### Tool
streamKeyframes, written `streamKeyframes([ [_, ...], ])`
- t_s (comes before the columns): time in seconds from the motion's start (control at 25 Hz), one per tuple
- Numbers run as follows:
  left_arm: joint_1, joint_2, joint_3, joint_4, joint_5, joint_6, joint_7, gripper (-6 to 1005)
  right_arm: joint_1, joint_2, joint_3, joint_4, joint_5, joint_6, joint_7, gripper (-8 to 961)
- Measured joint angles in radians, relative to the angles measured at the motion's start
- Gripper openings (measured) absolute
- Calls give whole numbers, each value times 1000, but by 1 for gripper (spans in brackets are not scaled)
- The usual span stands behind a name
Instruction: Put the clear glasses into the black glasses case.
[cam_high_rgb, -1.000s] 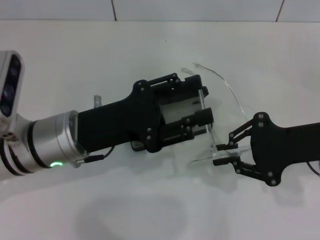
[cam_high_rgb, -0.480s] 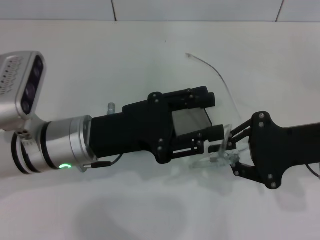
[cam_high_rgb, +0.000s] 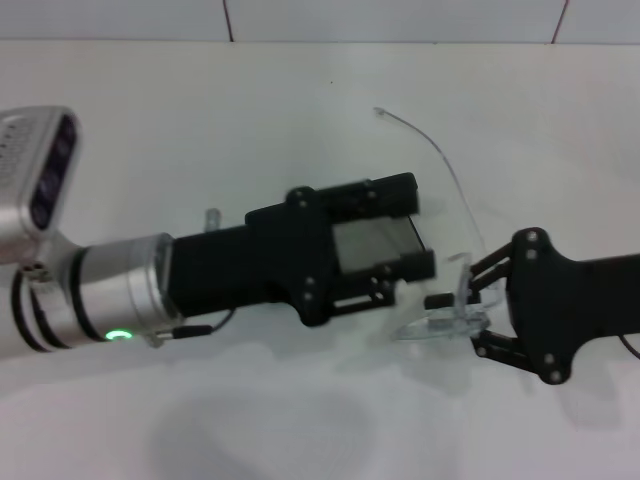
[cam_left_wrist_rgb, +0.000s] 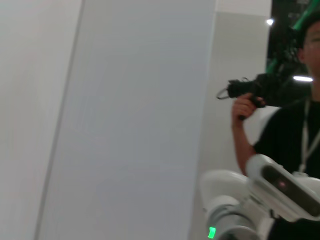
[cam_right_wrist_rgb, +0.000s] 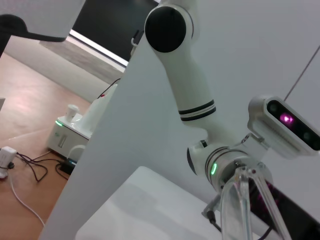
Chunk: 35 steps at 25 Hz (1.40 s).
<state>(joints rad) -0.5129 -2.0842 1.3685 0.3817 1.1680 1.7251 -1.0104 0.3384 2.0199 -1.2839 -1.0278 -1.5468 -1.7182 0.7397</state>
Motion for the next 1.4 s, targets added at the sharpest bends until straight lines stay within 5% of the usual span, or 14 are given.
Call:
streamKeyframes([
  [0.36,24,30,-72,-7,6,-70,5,613,-1,-3,74,26,38,-273,-89,120],
  [0.6,14,3,-72,-1,5,-156,47,613,78,1,-15,167,107,-357,-133,120],
  [0.92,-10,-13,-65,-5,-65,-139,130,613,325,-1,-65,547,112,-300,-59,120],
  [1.4,41,-15,-64,-11,-125,-35,245,612,326,-1,-54,553,112,-129,87,120],
])
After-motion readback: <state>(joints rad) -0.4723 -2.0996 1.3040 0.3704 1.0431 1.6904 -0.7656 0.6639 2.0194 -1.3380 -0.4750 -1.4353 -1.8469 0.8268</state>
